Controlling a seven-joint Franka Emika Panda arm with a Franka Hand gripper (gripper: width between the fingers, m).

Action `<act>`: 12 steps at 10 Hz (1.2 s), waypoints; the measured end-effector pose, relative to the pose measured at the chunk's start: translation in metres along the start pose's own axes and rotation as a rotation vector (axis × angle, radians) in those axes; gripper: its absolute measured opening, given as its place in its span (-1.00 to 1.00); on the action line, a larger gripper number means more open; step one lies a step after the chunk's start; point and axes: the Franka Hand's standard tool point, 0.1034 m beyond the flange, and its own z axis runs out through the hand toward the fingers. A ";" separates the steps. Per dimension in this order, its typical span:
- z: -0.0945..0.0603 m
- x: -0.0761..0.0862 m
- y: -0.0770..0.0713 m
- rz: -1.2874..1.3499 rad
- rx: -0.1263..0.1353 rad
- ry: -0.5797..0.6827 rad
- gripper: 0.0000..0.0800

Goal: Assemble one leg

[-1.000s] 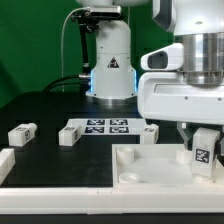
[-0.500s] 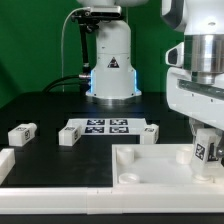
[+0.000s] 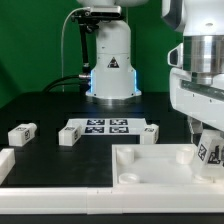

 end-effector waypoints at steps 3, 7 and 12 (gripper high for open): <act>0.000 0.002 0.000 -0.431 -0.001 0.001 0.62; 0.000 0.001 0.000 -0.986 -0.039 0.016 0.62; -0.002 0.005 -0.003 -1.401 -0.095 0.012 0.62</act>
Offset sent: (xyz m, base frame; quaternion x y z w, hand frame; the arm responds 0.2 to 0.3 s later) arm -0.0015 0.0088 0.0003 0.0002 -0.0304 -0.3605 0.9323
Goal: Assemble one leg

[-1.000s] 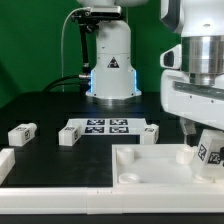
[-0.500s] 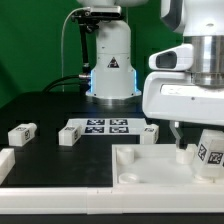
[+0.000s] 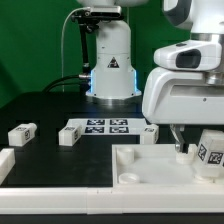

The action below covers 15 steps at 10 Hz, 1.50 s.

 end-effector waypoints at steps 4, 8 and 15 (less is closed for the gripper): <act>0.000 0.000 0.000 0.002 0.000 0.000 -0.27; 0.000 0.000 0.000 0.061 0.002 0.002 -0.27; 0.003 -0.003 0.000 1.134 -0.001 0.010 -0.27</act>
Offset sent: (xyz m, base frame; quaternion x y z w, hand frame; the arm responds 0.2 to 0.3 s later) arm 0.0000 0.0000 0.0000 0.0000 0.0000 0.0000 1.0000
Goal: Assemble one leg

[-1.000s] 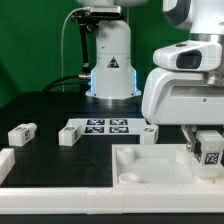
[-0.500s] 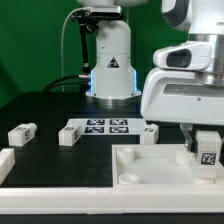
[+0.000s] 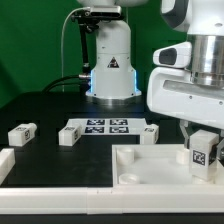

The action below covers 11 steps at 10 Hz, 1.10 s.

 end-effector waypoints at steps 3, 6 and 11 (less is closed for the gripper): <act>0.000 -0.006 -0.002 0.272 -0.002 -0.001 -0.27; 0.000 -0.008 -0.003 0.285 0.001 -0.011 0.14; -0.002 -0.008 -0.006 -0.182 0.016 0.000 0.61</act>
Offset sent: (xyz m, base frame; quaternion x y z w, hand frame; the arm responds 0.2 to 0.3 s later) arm 0.0000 0.0000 0.0000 0.0000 0.0000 0.2667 0.9638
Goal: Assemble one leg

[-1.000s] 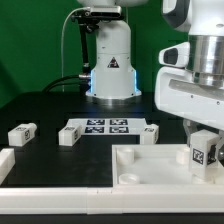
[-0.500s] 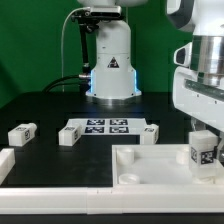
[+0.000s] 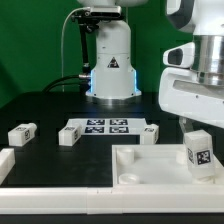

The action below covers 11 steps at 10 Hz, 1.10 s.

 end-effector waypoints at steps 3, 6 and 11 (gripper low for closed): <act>-0.002 0.000 -0.001 -0.354 0.001 0.001 0.62; 0.000 0.010 0.006 -0.662 -0.004 0.002 0.62; -0.001 0.013 0.009 -1.074 -0.020 0.007 0.62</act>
Offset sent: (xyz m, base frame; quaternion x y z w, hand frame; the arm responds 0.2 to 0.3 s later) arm -0.0012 -0.0020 0.0030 0.0006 -0.0202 -0.2990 0.9540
